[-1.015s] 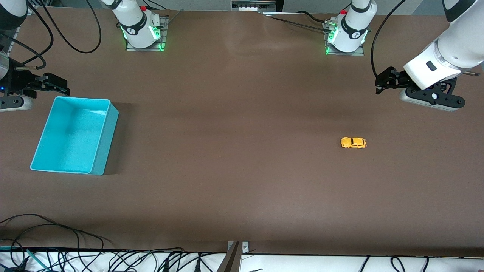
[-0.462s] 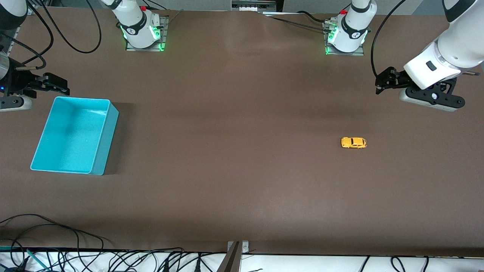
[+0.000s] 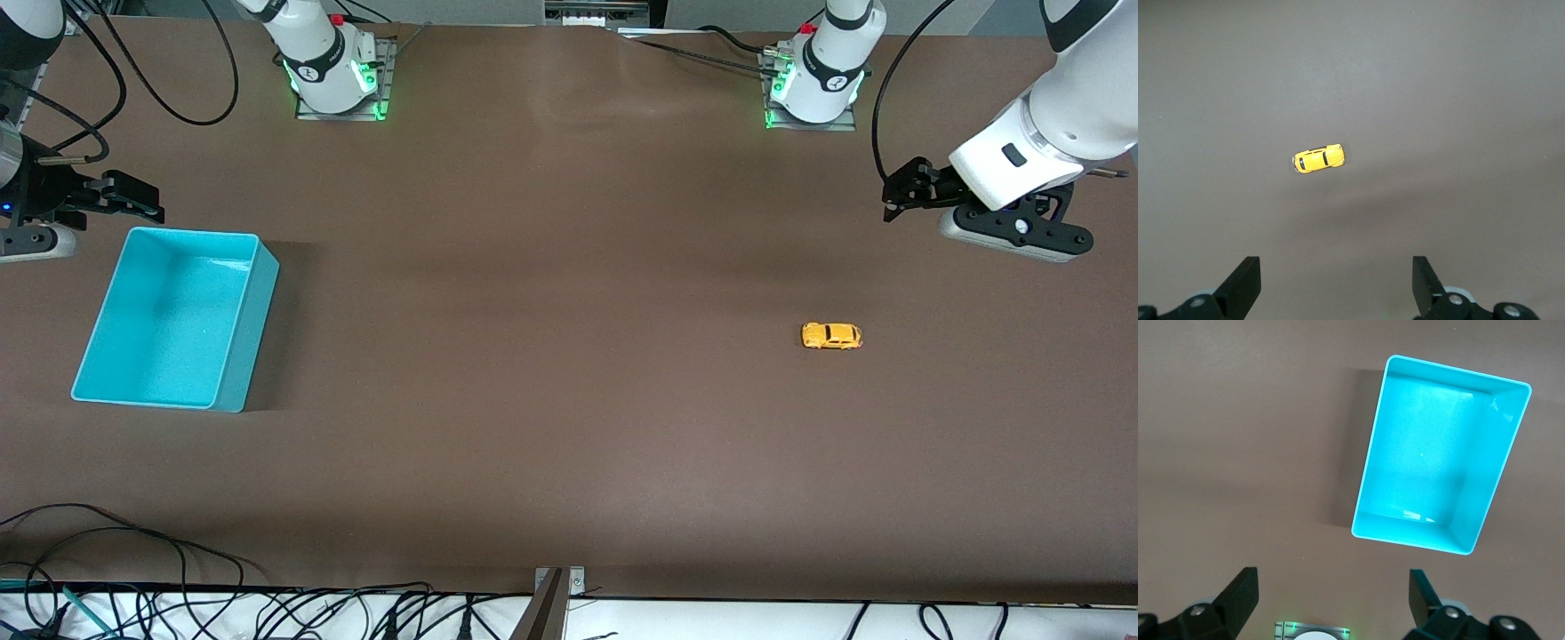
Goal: Wind up and store yellow beetle car
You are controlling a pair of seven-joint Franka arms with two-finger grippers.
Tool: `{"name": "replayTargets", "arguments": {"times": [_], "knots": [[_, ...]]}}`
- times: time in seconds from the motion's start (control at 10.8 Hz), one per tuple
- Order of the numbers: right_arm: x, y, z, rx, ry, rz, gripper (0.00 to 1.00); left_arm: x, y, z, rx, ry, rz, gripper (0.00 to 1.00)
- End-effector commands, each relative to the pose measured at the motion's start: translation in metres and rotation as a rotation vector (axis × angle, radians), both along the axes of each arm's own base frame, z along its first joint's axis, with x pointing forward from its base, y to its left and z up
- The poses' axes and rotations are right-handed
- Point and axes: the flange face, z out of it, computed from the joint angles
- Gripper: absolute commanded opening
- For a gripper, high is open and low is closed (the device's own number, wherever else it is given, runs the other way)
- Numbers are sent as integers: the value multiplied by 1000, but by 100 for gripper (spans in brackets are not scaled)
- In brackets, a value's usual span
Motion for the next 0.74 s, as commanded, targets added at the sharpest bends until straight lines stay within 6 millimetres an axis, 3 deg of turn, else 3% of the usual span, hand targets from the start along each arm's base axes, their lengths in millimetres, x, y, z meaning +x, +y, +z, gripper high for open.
{"name": "replayTargets", "arguments": {"times": [0.0, 0.65], "knots": [[-4, 1, 8, 2, -1, 1, 100, -2, 0, 5, -22, -4, 11, 100], [-2, 4, 5, 30, -14, 13, 100, -2, 0, 6, -22, -5, 12, 100]]}}
